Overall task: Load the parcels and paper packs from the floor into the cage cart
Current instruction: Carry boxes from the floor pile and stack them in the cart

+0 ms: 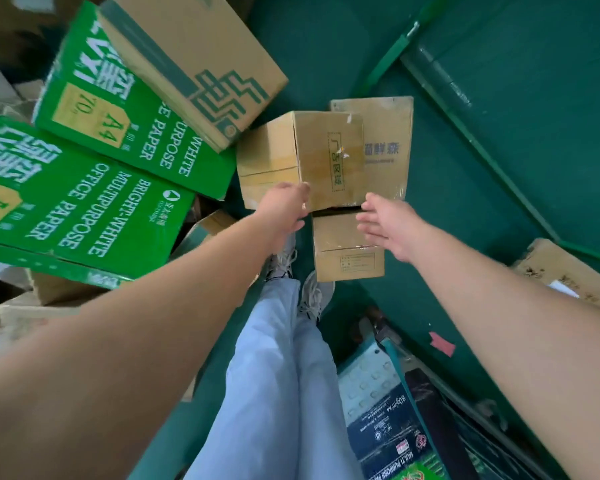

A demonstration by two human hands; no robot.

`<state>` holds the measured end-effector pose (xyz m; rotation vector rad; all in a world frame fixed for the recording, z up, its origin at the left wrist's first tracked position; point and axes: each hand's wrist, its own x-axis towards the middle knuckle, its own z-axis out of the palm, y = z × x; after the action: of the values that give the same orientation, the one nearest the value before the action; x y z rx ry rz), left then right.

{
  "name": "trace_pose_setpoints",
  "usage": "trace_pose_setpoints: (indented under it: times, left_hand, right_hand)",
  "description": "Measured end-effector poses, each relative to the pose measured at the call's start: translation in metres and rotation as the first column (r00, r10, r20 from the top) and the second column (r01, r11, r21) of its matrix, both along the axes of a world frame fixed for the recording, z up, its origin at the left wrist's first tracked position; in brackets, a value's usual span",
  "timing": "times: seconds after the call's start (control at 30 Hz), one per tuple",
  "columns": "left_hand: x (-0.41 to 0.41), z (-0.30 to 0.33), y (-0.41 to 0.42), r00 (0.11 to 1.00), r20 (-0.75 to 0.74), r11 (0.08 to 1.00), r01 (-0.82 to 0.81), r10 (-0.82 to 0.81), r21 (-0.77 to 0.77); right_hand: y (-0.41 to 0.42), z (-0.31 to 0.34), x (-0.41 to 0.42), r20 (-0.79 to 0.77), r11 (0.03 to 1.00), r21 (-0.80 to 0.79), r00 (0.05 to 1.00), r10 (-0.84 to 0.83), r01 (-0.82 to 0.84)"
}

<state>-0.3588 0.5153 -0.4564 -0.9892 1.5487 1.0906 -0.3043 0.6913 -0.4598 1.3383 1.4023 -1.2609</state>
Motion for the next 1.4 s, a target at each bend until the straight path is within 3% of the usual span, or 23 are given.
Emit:
trace_pose_setpoints:
  times: [0.1,0.23,0.47,0.6,0.73,0.9,1.07,1.4]
  left_hand:
    - [-0.005,-0.036,0.003,0.990,-0.083,0.991,0.107,-0.114,-0.085]
    - [-0.002,-0.075,0.006,0.911,-0.238,0.929,0.279,-0.337,-0.244]
    - [0.014,-0.124,-0.011,0.880,-0.289,0.908,0.289,-0.377,-0.304]
    - [0.027,-0.127,-0.034,0.838,-0.316,0.881,0.343,-0.444,-0.326]
    - [0.037,-0.120,-0.053,0.884,-0.300,0.926,0.296,-0.358,-0.233]
    - [0.034,-0.092,-0.062,0.958,-0.246,0.978,0.108,-0.150,-0.177]
    - [0.040,-0.032,-0.078,0.965,-0.256,0.981,0.004,-0.054,-0.193]
    - [0.079,0.195,-0.078,0.947,-0.316,0.987,0.008,-0.058,-0.158]
  right_hand:
    - [0.008,-0.038,-0.009,0.013,0.999,0.024,1.000,0.021,-0.021]
    - [0.008,-0.089,-0.019,0.020,0.997,0.070,0.999,0.028,-0.029]
    - [0.005,-0.151,-0.023,-0.048,0.988,0.151,0.999,0.022,-0.014]
    - [-0.003,-0.165,-0.017,-0.027,0.998,0.061,1.000,-0.008,0.010]
    - [-0.019,-0.157,-0.008,-0.042,0.999,-0.010,0.998,0.036,-0.037]
    - [-0.044,-0.118,0.007,-0.112,0.994,0.035,0.988,0.109,-0.106]
    - [-0.065,-0.046,0.015,-0.214,0.993,0.087,0.972,0.100,-0.083]
    - [-0.063,0.188,0.063,-0.280,0.987,0.143,0.953,0.115,-0.077]
